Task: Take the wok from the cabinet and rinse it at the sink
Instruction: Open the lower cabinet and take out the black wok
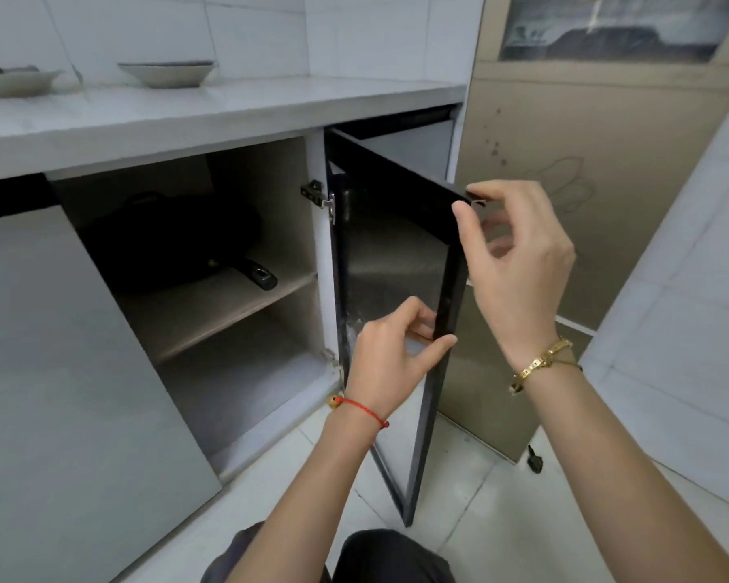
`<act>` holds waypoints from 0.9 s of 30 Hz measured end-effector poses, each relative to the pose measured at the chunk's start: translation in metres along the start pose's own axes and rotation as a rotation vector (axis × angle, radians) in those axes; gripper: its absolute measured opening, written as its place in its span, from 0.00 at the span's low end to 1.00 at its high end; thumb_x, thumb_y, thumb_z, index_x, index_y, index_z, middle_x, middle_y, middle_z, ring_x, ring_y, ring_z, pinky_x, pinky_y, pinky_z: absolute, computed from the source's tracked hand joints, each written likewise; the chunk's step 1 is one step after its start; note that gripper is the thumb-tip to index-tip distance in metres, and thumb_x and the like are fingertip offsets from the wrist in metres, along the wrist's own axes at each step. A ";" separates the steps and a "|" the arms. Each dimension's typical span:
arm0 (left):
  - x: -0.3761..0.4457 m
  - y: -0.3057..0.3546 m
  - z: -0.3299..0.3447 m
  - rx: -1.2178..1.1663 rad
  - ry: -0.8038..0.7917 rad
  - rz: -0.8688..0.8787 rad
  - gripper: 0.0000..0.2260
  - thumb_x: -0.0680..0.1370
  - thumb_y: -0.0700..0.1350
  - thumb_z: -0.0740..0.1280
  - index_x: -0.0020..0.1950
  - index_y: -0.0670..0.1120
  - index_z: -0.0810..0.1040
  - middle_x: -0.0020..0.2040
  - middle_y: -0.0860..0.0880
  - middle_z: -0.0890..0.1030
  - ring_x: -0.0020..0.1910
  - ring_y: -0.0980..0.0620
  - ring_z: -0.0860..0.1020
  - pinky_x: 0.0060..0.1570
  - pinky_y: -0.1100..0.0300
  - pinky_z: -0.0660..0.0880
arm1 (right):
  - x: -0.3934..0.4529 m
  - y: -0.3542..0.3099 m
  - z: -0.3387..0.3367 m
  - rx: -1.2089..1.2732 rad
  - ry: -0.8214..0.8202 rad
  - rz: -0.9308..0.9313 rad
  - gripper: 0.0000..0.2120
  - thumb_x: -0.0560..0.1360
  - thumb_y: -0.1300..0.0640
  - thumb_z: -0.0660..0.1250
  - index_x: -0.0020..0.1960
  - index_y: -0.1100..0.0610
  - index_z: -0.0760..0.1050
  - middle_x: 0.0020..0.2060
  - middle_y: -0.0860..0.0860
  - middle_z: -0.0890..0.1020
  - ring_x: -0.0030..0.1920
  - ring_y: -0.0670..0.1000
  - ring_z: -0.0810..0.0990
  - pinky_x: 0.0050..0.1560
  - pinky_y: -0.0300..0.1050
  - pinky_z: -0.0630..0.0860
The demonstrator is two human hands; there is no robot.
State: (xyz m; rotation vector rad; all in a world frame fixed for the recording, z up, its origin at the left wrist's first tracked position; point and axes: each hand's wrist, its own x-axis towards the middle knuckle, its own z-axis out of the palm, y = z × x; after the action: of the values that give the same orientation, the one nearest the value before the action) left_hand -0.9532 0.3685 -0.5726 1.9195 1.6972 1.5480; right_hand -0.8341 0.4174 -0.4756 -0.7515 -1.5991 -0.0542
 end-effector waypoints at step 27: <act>0.072 -0.009 0.130 -0.017 -0.289 0.144 0.32 0.78 0.50 0.68 0.79 0.47 0.59 0.76 0.50 0.67 0.74 0.53 0.65 0.72 0.60 0.64 | 0.054 0.155 -0.009 -0.417 -0.023 -0.139 0.15 0.79 0.57 0.64 0.65 0.56 0.76 0.57 0.48 0.81 0.62 0.54 0.71 0.63 0.46 0.69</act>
State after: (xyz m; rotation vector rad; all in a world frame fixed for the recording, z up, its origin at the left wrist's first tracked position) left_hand -0.8752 0.4929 -0.5966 2.1738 1.4502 1.2457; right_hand -0.7493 0.5574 -0.4845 -0.9599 -1.6812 -0.4941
